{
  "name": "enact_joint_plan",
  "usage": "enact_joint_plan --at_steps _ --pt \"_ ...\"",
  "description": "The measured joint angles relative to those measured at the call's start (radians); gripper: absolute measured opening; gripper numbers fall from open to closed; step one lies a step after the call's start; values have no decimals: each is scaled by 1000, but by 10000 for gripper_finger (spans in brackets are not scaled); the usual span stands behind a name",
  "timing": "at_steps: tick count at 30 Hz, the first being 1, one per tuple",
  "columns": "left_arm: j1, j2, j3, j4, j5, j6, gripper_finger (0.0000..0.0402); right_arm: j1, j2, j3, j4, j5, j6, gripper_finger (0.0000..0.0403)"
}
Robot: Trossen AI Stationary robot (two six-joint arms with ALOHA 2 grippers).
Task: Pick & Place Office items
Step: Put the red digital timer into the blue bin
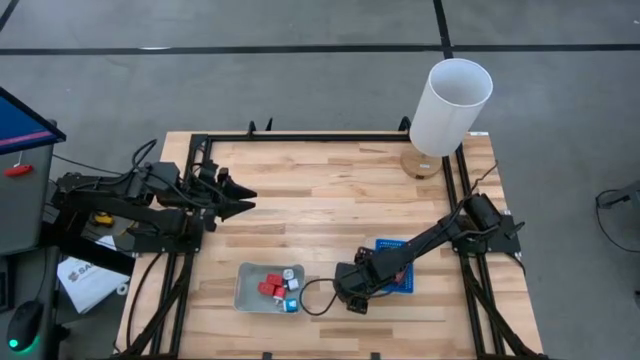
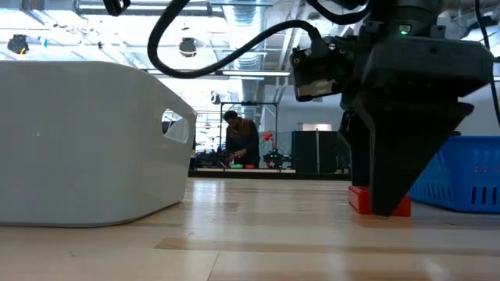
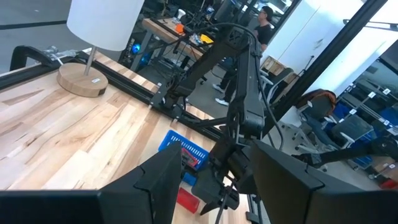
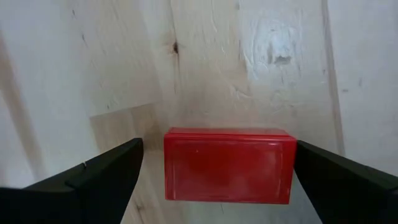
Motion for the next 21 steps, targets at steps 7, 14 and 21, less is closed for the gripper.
enact_joint_plan --at_steps 7,14,21 --pt "0 0 0 16 0 1 186 -3 -2 1 -24 20 -3 389" --pt "0 0 0 16 -1 1 186 -7 -2 1 -36 14 -3 322" --pt "0 0 0 16 -2 1 186 -47 4 59 -147 -48 27 283"
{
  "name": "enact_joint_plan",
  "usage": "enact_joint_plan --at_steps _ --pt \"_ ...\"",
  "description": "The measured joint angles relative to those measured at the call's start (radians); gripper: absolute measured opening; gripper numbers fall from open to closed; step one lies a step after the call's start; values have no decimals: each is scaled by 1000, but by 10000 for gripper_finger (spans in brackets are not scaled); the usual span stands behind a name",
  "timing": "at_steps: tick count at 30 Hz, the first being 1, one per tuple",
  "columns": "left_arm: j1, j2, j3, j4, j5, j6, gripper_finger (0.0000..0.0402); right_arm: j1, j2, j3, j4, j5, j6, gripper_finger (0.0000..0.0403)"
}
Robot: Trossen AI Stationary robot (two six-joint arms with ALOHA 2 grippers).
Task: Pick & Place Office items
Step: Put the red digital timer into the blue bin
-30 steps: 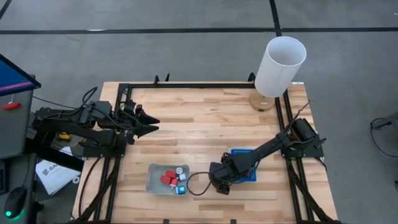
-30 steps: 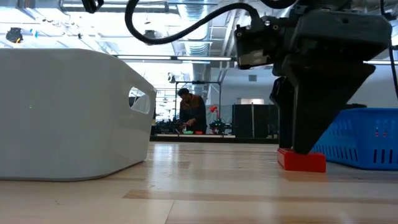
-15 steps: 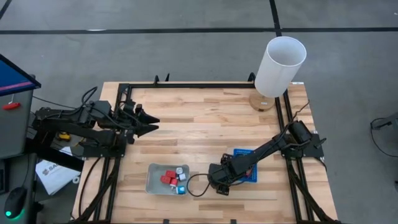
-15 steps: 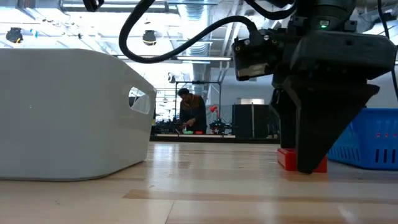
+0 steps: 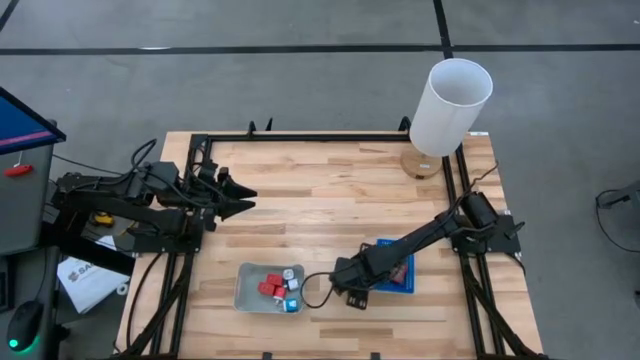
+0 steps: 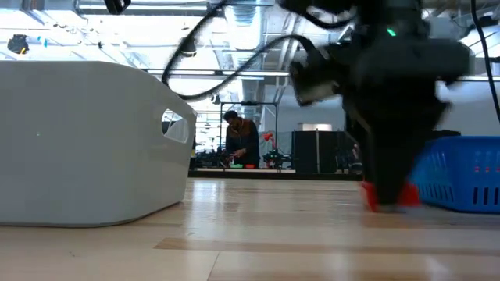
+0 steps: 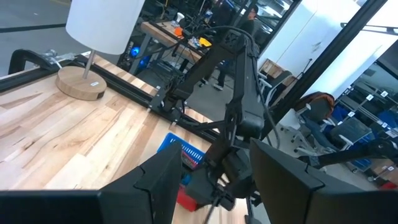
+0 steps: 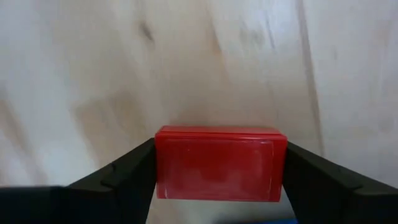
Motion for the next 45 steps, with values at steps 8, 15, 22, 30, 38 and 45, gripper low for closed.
enact_joint_plan --at_steps 8,15,22,30,38,45 --pt "0 0 0 3 -6 8 186 -91 -2 201 -76 59 -83 302" --pt "0 0 0 5 -6 7 186 -155 -9 302 -242 77 -83 298" --pt "0 0 0 5 7 5 186 -44 -25 291 -446 64 25 297" --pt "0 0 0 6 7 27 186 130 -122 292 -619 101 530 297" --pt "0 0 0 16 0 43 186 146 -78 246 -657 145 743 297" --pt "0 0 0 42 11 20 186 107 -77 110 -644 96 770 297"
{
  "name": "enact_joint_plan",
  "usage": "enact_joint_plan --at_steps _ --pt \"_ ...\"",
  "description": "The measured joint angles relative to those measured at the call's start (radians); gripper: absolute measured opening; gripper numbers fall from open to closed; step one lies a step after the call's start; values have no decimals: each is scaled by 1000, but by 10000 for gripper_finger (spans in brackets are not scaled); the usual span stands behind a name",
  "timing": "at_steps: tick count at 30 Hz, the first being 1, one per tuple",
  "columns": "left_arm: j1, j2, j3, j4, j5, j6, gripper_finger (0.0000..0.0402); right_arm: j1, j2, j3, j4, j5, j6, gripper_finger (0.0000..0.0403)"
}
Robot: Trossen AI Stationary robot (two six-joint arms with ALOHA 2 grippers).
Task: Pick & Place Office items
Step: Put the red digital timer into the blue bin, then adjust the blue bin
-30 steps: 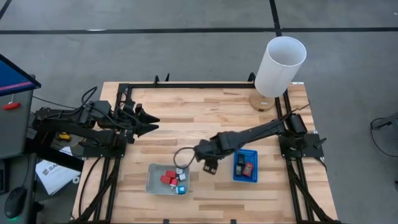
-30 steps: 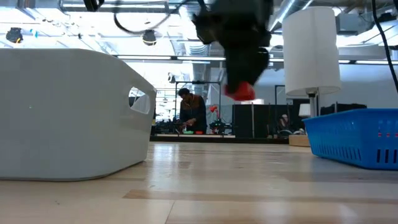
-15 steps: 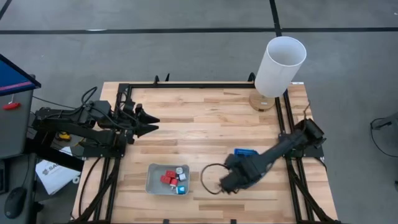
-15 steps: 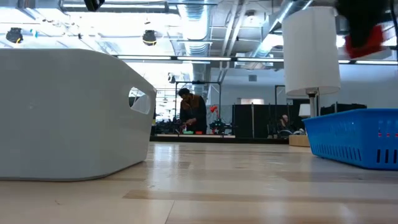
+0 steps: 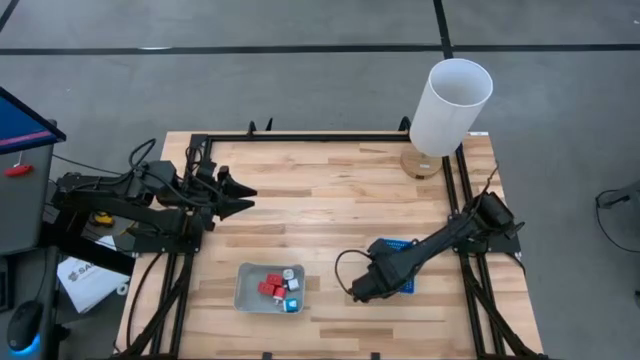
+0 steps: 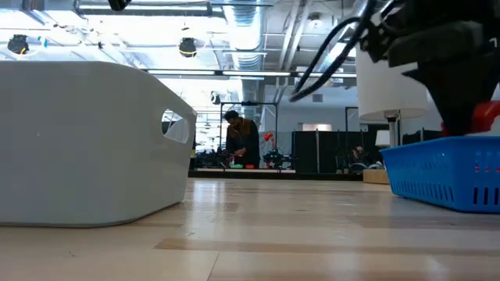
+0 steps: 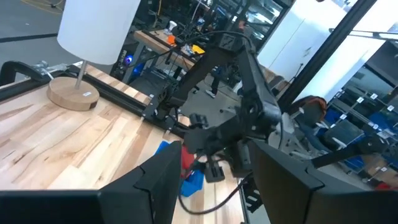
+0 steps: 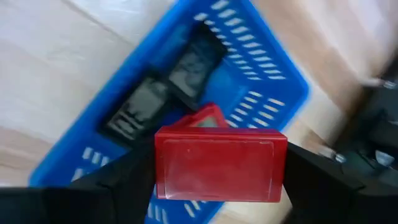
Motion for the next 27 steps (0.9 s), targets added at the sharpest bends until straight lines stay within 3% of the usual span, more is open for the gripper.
enact_joint_plan --at_steps 5,12,20,27 --pt "0 0 0 3 2 -4 186 -5 0 -9 107 -46 -48 297" --pt "0 0 0 3 5 -13 186 -2 -26 7 88 -52 -25 300" --pt "0 0 0 2 5 -13 186 -11 -44 8 -31 -19 -29 351" --pt "0 0 0 2 4 -13 186 -17 -44 8 -31 -9 -67 376"
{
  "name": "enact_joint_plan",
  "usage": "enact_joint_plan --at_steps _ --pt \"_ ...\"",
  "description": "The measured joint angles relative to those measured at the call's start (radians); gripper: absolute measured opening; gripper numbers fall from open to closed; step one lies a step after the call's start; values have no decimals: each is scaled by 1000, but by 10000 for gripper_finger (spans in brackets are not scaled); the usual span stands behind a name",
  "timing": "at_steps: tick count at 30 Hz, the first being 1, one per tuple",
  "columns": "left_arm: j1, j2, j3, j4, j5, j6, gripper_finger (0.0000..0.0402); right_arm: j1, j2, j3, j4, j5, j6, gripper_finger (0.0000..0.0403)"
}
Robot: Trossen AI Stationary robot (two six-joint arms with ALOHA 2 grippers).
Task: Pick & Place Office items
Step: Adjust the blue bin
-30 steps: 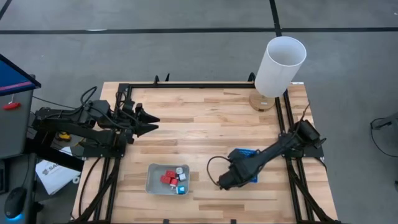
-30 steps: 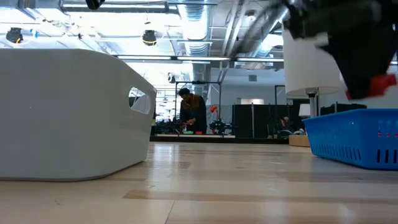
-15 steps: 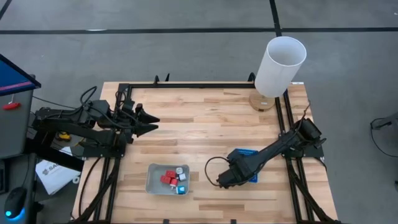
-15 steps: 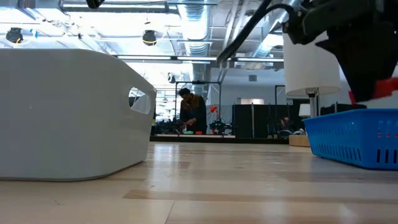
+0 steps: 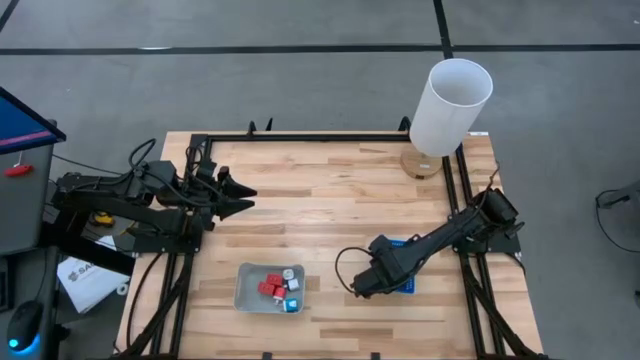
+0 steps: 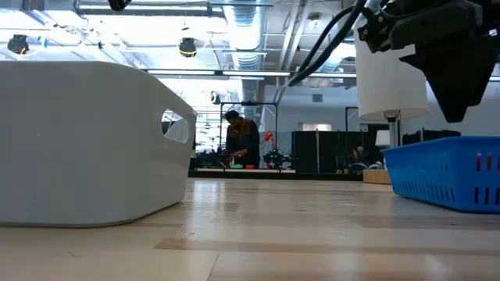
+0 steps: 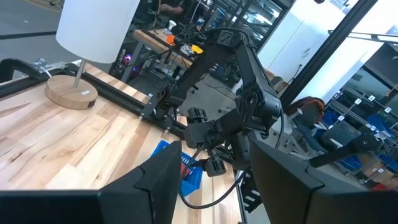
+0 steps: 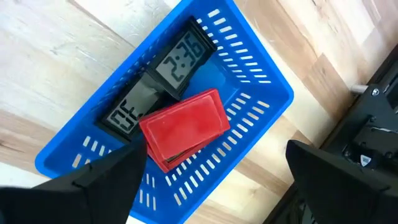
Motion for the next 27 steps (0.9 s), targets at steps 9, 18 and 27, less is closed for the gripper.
enact_joint_plan --at_steps 9,18,27 --pt "0 0 0 0 -6 0 186 2 6 -19 46 -5 -2 354" --pt "0 0 0 2 -7 -5 186 9 6 -42 112 -47 2 271" --pt "0 0 0 3 -13 -10 186 5 11 -69 222 -61 -25 257"
